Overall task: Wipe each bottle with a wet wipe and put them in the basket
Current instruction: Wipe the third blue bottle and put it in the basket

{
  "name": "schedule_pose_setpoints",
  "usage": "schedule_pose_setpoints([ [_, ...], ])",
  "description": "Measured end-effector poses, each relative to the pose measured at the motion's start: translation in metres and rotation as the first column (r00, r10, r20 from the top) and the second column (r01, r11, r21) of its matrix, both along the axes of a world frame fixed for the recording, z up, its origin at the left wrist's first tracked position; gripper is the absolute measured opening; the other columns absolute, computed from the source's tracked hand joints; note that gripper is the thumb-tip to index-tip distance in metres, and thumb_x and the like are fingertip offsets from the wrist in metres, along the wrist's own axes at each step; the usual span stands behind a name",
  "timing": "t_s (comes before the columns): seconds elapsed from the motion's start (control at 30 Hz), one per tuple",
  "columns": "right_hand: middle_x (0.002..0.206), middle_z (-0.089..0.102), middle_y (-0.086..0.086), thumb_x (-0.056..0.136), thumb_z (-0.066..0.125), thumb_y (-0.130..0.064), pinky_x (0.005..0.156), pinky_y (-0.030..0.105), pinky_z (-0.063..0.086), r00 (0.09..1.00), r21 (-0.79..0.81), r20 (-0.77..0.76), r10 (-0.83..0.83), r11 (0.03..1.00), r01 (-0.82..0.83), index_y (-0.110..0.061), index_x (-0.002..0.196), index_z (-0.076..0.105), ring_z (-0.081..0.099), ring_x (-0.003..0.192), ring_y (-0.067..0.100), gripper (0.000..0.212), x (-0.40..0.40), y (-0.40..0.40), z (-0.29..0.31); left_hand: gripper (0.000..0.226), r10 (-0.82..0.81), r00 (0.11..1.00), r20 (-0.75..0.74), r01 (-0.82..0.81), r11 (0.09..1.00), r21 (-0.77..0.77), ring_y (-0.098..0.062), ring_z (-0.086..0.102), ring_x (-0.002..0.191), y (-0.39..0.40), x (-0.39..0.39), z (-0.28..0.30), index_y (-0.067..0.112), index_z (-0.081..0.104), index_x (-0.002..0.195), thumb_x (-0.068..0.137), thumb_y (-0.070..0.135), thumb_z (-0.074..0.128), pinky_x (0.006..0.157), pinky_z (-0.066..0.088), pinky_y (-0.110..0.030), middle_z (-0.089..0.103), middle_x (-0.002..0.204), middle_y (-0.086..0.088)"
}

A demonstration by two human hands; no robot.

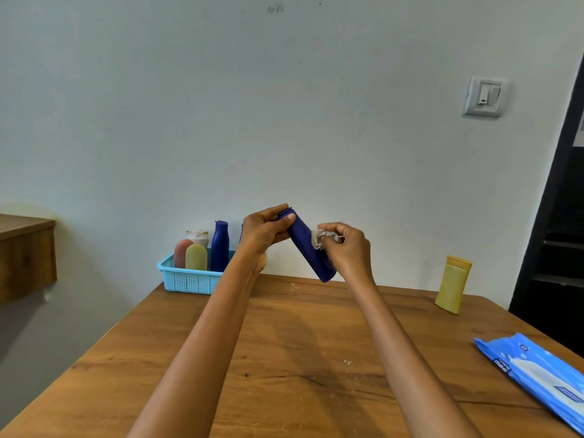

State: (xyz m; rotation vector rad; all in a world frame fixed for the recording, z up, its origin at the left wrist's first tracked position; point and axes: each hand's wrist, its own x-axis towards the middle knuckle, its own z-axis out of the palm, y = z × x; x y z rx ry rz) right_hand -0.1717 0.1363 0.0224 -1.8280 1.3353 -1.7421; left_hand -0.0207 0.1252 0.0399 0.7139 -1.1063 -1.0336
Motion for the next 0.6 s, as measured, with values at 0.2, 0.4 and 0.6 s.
schedule_pose_setpoints([
  [0.2, 0.097, 0.067, -0.007, 0.084, 0.065, -0.011, 0.069, 0.008, 0.047, 0.990, -0.140, -0.120, 0.079, 0.986, -0.095, -0.013, 0.098, 0.072, 0.060, 0.086, 0.002, 0.016, 0.005, 0.006, 0.008, 0.032, 0.043, 0.998, -0.039, -0.043, 0.999, -0.004, -0.019, 0.068, 0.084, -0.001, -0.006, 0.004, 0.007, 0.062, 0.115, 0.083, 0.004, 0.066, 0.073, 0.058, -0.024, 0.068, 0.095, -0.006],
  [0.4, 0.087, 0.069, -0.001, 0.084, 0.065, -0.011, 0.055, 0.011, 0.042, 0.997, 0.078, -0.063, 0.050, 0.996, -0.045, -0.013, 0.091, 0.072, 0.059, 0.073, 0.007, 0.011, -0.015, -0.006, -0.006, 0.035, 0.103, 0.993, -0.056, -0.102, 0.995, 0.017, -0.019, 0.067, 0.088, -0.007, 0.008, -0.001, 0.009, 0.061, 0.117, 0.083, 0.006, 0.066, 0.074, 0.058, -0.026, 0.067, 0.105, -0.009],
  [0.6, 0.106, 0.066, -0.005, 0.089, 0.060, -0.009, 0.060, 0.004, 0.045, 0.997, -0.031, -0.075, 0.019, 0.999, -0.021, -0.012, 0.111, 0.068, 0.057, 0.092, 0.004, 0.023, -0.008, -0.005, -0.003, 0.032, 0.060, 0.998, -0.037, -0.060, 0.998, 0.016, -0.017, 0.067, 0.086, -0.005, -0.005, -0.001, 0.010, 0.061, 0.114, 0.083, 0.004, 0.066, 0.072, 0.058, -0.024, 0.067, 0.099, -0.006],
])
